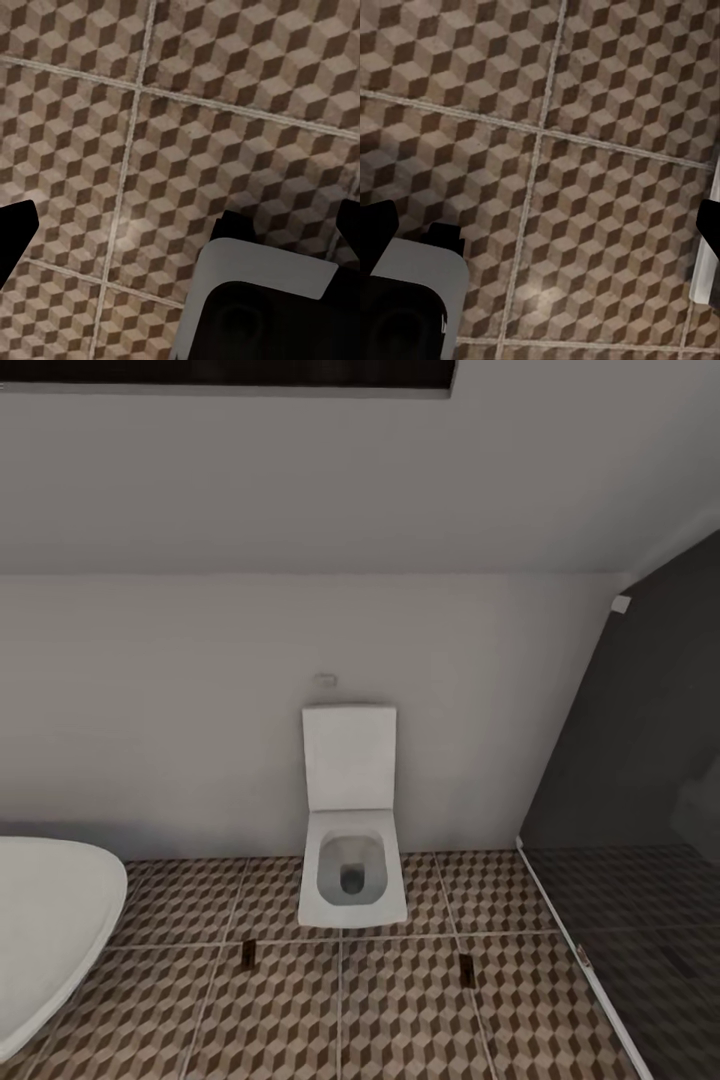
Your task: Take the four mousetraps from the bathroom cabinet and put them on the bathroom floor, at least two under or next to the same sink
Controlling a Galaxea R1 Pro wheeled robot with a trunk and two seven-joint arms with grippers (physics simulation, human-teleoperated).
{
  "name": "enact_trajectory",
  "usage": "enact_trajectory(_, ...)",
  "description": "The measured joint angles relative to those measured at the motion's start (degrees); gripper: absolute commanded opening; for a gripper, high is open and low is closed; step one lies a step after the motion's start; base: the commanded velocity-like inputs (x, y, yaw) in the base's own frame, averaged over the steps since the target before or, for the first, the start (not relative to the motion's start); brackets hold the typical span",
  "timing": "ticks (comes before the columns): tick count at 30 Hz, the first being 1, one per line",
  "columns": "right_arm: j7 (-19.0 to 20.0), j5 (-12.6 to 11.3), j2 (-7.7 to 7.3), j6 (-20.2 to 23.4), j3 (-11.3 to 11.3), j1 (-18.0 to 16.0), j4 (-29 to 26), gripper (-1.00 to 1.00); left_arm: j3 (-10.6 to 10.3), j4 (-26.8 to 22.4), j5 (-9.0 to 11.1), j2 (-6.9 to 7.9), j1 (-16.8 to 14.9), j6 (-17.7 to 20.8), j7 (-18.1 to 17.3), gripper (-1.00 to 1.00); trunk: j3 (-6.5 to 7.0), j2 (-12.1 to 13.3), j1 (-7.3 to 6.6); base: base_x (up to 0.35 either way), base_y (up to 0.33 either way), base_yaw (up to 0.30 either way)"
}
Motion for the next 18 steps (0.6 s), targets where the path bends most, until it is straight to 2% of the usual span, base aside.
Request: enact_trajectory(18,0.0,0.0,0.01,0.0,0.0,0.0,0.0,1.0,0.01,0.05,0.0,0.07,-0.01,0.01,0.0,1.0,3.24,7.23,-3.96,0.0,0.0,0.0)
